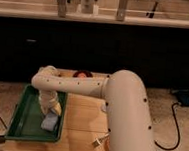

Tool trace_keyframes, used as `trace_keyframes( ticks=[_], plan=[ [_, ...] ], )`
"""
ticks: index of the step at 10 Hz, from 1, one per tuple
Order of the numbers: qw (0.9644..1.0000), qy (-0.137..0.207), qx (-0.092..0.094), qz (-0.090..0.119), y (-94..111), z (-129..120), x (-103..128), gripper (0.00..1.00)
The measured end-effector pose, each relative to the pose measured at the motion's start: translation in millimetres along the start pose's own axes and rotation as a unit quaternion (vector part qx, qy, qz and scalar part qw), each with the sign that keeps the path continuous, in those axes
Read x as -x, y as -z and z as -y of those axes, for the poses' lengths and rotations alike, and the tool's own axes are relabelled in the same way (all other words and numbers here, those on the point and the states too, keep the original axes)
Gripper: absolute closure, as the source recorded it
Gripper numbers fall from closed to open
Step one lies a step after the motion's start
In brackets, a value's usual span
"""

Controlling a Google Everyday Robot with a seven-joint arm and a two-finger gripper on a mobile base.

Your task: Wipe tray with sponge

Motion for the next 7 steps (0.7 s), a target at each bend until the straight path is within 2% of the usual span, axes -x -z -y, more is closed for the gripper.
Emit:
trace_keyframes(
  ticks=[1,3,5,7],
  plan=[
    [1.0,0.007,0.003,0.003,-1.0,9.2,-10.3,0.97],
    [0.9995,0.028,0.005,0.01,-4.6,28.2,-15.7,0.97],
    [0.9976,0.065,0.008,0.023,-12.4,48.6,-1.7,0.97],
    [0.9957,0.084,0.012,0.037,-20.4,47.7,23.4,0.97]
  ],
)
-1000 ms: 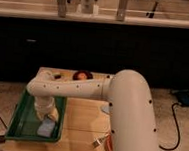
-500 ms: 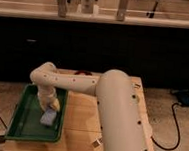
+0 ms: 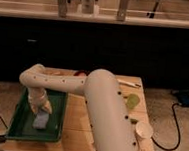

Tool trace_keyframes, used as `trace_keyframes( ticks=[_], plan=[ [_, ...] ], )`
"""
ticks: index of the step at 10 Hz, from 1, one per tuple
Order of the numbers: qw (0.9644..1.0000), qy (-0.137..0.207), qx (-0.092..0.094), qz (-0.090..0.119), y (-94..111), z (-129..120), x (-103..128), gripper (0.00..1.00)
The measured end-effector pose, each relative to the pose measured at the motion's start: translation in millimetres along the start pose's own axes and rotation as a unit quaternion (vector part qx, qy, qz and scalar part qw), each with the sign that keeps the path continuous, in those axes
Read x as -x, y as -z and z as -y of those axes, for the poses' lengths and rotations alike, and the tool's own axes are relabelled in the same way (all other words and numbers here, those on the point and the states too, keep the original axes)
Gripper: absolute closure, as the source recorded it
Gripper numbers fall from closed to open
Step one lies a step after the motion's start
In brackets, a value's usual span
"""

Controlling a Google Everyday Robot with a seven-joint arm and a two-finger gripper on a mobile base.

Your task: Wipe tray with sponge

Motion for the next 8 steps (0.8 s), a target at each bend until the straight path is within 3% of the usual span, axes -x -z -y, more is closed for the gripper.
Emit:
trace_keyframes(
  ticks=[2,4,8],
  plan=[
    [1.0,-0.003,-0.003,0.007,-4.8,-13.4,14.5,0.97],
    [0.9996,-0.028,-0.001,0.006,-0.2,-49.1,15.0,0.97],
    [0.9983,-0.058,0.006,-0.002,15.3,-70.3,-23.3,0.97]
  ],
)
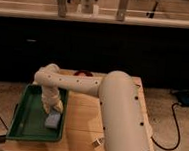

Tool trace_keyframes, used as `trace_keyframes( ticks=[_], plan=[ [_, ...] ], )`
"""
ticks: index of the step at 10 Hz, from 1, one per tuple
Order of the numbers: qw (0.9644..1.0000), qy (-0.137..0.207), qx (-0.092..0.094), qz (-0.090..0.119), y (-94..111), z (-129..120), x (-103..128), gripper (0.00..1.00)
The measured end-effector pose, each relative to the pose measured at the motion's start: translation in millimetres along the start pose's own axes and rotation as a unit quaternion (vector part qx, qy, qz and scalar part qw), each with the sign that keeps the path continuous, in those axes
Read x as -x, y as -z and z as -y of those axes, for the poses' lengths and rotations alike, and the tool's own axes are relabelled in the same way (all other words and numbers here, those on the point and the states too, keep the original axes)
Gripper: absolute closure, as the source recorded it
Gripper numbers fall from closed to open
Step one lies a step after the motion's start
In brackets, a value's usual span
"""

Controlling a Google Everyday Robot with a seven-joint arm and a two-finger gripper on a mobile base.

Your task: Wipe tray with sponge

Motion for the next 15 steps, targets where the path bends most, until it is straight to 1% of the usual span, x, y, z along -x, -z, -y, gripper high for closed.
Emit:
trace_keyframes(
  ticks=[1,2,3,5,6,7,8,9,15],
  plan=[
    [1.0,-0.001,0.0,-0.001,2.9,2.8,-9.8,0.97],
    [1.0,0.006,-0.001,-0.002,4.8,14.6,-14.9,0.97],
    [0.9998,0.022,-0.002,-0.001,3.8,30.7,-14.8,0.97],
    [0.9982,0.06,-0.003,0.006,-0.3,61.9,-5.9,0.97],
    [0.9958,0.091,-0.003,0.012,-4.8,77.9,8.1,0.97],
    [0.9934,0.114,-0.003,0.017,-8.4,83.8,17.4,0.97],
    [0.9914,0.129,-0.004,0.021,-9.9,86.5,21.0,0.97],
    [0.9905,0.135,-0.005,0.024,-11.2,88.7,22.6,0.97],
    [0.9907,0.134,-0.004,0.024,-11.0,87.9,22.4,0.97]
  ],
)
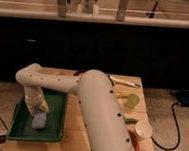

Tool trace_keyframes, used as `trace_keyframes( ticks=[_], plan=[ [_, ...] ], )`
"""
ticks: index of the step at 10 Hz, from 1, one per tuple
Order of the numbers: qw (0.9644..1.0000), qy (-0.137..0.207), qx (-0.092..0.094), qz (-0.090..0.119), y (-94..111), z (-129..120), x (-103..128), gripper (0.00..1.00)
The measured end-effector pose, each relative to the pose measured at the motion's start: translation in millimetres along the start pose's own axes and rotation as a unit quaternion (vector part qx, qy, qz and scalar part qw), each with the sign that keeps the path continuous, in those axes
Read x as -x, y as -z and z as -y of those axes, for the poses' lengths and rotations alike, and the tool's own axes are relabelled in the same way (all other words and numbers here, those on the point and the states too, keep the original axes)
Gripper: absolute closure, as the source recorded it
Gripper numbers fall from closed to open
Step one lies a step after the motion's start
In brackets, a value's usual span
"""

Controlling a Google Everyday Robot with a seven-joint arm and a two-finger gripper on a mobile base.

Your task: Wipe tray with sponge

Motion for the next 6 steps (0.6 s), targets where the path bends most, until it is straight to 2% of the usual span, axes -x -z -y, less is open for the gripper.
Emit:
trace_keyframes(
  ticks=[6],
  plan=[
    [1.0,-0.001,0.0,0.001,-0.9,-0.9,0.0,0.97]
  ],
)
